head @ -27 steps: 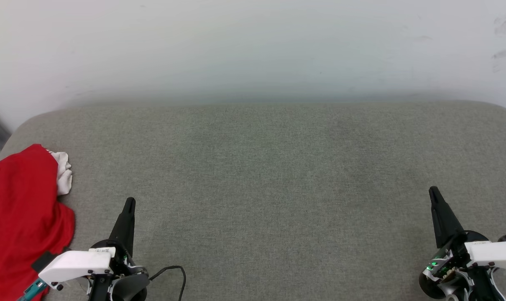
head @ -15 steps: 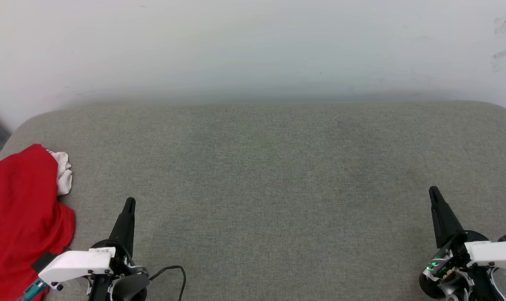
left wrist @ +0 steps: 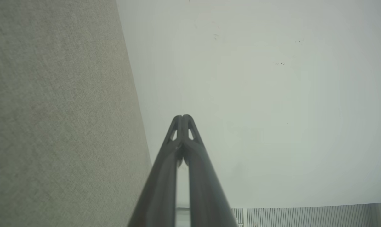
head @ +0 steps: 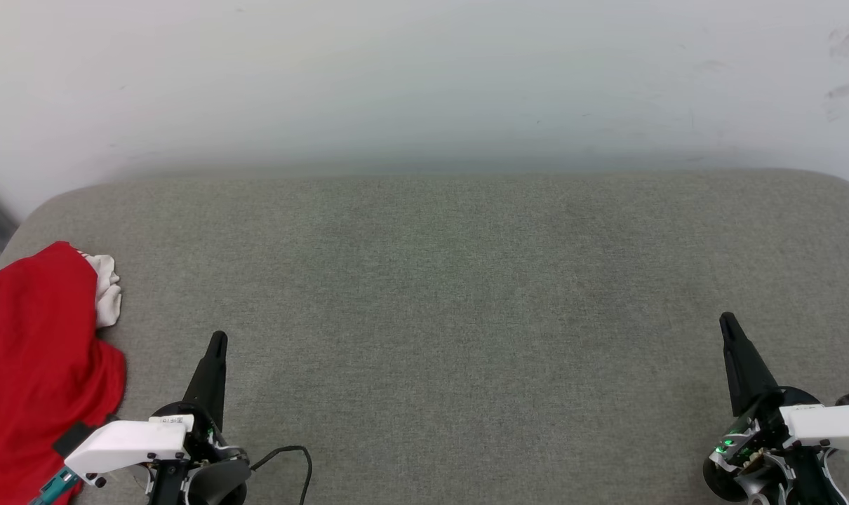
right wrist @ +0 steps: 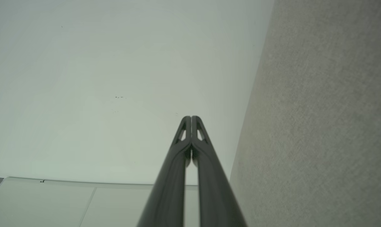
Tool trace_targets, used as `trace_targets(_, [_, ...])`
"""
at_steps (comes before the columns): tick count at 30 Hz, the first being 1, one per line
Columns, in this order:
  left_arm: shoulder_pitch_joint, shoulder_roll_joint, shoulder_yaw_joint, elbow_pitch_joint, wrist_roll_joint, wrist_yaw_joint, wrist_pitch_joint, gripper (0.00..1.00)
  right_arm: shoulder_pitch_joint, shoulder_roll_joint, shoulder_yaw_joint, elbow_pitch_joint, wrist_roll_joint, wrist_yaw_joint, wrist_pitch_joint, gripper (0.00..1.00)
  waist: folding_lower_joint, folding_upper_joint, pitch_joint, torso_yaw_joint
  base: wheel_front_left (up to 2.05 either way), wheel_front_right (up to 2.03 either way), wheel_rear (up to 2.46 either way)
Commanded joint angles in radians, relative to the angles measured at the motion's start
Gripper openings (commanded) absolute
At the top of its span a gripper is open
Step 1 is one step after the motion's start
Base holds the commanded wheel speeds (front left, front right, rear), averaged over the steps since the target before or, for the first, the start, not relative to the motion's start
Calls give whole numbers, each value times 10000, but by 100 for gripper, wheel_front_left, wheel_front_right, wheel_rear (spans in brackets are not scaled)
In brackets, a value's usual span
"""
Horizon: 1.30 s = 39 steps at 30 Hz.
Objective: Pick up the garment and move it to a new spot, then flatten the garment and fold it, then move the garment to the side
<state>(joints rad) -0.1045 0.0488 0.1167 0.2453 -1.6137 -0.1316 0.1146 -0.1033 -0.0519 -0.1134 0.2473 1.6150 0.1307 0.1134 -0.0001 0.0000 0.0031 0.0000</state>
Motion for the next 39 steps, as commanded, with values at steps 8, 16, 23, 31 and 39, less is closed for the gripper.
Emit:
trace_targets(8, [-82,-17,4,1,18,-33,12,0,-135,28,8,3,-46,0,-8,0,1,0,0,0,0,0,0])
trace_targets(16, [15,-2,-6,26,-2,2,0,100,15,0,2,26,1,2,-1,100,1,0,0,0,0,0,0])
trace_targets(23, [100,-13,-276,0,38,6,-191,100,190,7,97,20,-144,0,-218,100,1,0,2,-4,0,0,0])
trace_targets(31, [77,39,-755,-316,427,6,-670,100,343,7,245,-269,-831,0,-669,100,1,0,-7,-32,0,0,0])
trace_targets(39, [-3,98,-1011,-490,2038,6,-983,100,422,6,249,-566,-2333,0,-981,100,1,0,-15,-38,0,0,0])
